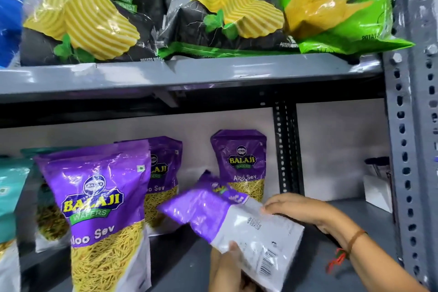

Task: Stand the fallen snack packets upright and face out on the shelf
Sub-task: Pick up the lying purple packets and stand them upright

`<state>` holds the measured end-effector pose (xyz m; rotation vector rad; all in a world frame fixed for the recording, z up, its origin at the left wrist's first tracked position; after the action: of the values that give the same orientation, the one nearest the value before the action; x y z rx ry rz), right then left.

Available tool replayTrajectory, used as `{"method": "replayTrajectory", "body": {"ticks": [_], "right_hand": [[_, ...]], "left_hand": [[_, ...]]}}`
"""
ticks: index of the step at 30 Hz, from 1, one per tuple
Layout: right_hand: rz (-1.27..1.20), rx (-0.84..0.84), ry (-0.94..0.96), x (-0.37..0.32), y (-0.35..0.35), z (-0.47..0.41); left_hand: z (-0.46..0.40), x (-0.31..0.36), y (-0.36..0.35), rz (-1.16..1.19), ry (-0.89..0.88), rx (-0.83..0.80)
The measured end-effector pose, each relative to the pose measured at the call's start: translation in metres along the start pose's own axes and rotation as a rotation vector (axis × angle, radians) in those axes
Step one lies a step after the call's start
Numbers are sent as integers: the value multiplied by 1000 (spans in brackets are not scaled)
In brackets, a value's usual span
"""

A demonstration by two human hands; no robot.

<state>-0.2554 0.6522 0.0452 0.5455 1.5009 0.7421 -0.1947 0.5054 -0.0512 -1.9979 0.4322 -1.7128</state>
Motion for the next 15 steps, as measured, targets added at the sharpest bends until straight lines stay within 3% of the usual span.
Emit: {"method": "replayTrajectory", "body": {"ticks": [4,8,12,15], "right_hand": [[-256,249,114,-8,32,32],[-11,644,200,-20,45,69],[84,699,177,-4,16,75],[-19,699,141,15,-2,74]], "left_hand": [[-15,44,-21,26,-207,-176],[-34,67,-26,-84,-323,-315],[-53,55,-14,-176,-282,-358],[-55,39,-5,-244,-220,-412]]}}
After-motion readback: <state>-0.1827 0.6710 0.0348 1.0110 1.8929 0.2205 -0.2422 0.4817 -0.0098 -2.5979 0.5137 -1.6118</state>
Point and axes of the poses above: each hand's wrist, its own z-axis away from the middle knuckle, its own y-axis out of the back of the hand, x = y × z, the point moved 10 cm from there along -z, towards the middle knuckle, and after that the axes turned 14 degrees about -y, right-handed, at the moved point
